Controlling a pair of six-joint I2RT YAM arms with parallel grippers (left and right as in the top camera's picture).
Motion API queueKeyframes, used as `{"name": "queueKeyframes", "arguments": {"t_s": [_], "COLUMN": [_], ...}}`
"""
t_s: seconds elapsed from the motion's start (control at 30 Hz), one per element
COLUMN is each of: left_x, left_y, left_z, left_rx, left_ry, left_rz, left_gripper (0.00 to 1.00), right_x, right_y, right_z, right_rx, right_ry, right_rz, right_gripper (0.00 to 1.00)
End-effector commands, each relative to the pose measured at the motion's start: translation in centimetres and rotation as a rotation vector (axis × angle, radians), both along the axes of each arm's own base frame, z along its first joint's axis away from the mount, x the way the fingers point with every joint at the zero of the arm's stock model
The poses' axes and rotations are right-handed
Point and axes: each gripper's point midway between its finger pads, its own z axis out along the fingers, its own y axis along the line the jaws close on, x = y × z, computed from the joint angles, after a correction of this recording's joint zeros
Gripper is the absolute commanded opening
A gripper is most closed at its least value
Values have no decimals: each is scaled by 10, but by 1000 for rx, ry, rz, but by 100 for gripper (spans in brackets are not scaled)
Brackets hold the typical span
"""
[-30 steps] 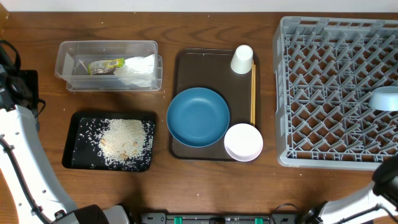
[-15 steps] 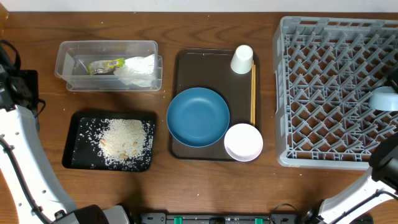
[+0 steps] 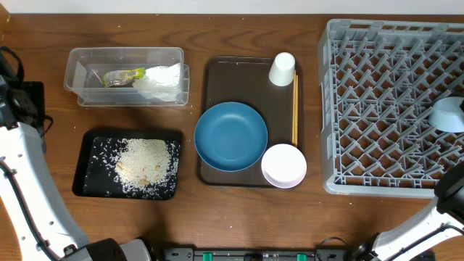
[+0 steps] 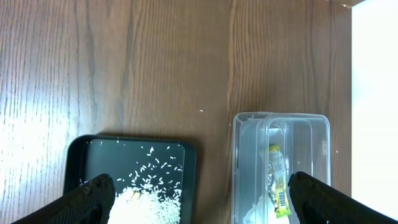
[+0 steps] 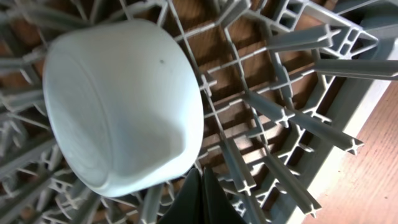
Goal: Sort waste into correct bins and load items into the dishwasher rack
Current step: 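Place the light-blue bowl upright in the rack's right side and release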
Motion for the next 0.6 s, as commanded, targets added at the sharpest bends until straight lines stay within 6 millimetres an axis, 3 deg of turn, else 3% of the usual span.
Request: {"name": "queueKeyframes", "arguments": {"t_s": [0.0,0.13,0.2,0.4,0.57], "left_x": [-2,-2,-2,-2,-2], "left_y": [3,3,3,3,3], "left_z": [-1,-1,-1,-1,-1], "left_rx": [9,9,9,9,9], "left_ry": [16,16,16,16,16], "left_rz": [1,1,1,1,1], "left_gripper": [92,92,92,92,92], "right_x": [13,63,77,85,60], "right_y": [1,21,26,34,17], "right_z": [38,57,52,7,-25], "right_rx": [-48,3,2,60,25], "right_ry": [-134,-345,-363,-276,-106], "right_rz": [15,262,309,321,200], "right_gripper": [1,1,1,1,1]}}
